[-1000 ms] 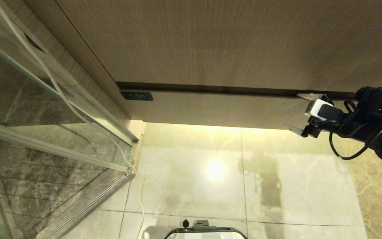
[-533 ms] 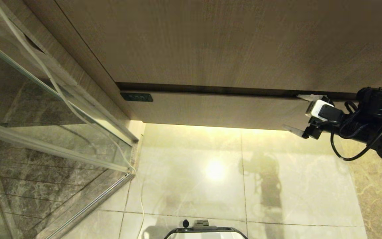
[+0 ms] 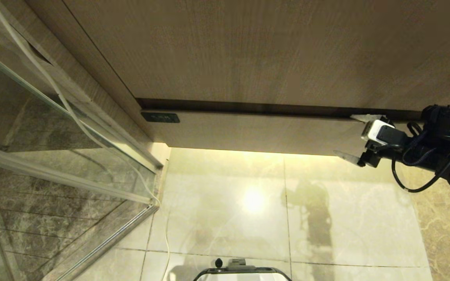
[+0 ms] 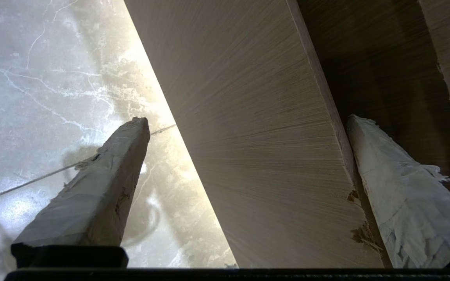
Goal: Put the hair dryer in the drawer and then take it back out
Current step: Pull open the drawer
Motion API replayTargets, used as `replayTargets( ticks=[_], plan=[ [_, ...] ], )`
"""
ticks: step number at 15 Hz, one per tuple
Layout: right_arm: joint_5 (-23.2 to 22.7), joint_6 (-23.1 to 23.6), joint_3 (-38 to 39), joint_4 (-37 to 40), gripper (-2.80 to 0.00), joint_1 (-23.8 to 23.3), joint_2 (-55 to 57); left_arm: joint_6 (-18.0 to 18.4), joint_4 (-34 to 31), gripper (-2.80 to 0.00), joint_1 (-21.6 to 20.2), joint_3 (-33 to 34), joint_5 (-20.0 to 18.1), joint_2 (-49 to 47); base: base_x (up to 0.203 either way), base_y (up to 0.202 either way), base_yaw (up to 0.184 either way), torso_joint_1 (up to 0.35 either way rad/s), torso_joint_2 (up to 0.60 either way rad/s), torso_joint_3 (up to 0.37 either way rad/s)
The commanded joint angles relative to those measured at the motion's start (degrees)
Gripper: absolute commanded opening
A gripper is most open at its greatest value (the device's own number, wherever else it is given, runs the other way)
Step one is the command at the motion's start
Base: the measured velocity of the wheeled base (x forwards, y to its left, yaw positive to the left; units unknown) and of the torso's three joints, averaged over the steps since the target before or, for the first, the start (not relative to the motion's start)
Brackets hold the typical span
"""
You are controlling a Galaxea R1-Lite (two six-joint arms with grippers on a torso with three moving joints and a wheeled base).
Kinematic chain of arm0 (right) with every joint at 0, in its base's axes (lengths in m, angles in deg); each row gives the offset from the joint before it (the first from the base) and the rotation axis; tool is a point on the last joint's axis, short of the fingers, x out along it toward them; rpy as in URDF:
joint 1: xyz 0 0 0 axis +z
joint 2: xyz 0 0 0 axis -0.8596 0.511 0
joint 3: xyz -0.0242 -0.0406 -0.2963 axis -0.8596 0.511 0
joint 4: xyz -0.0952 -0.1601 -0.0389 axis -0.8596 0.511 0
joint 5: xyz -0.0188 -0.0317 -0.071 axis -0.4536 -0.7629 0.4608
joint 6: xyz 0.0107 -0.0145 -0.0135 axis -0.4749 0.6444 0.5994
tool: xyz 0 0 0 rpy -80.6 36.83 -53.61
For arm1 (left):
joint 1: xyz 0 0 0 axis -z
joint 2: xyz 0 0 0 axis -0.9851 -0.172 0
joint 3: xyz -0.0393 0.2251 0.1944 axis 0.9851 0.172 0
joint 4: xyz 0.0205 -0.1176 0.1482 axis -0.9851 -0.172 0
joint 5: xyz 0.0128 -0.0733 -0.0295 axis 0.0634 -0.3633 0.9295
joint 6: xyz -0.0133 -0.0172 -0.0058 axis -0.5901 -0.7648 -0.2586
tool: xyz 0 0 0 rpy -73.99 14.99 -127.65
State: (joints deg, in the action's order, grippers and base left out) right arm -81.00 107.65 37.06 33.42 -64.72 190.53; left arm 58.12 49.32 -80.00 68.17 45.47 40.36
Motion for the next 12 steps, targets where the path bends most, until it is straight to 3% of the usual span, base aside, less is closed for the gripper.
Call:
replayTargets(
  ticks=[1,12],
  plan=[
    [-0.2,0.3,0.1,-0.3,0.00,0.0,0.2,0.0,0.0,-2.80,0.0,0.0,0.0,0.0,0.000,0.000,0.000,0.000,0.00,0.000],
    [-0.4,0.3,1.2,2.3,0.00,0.4,-0.3,0.0,0.0,-2.80,0.0,0.0,0.0,0.0,0.000,0.000,0.000,0.000,0.00,0.000]
  ],
)
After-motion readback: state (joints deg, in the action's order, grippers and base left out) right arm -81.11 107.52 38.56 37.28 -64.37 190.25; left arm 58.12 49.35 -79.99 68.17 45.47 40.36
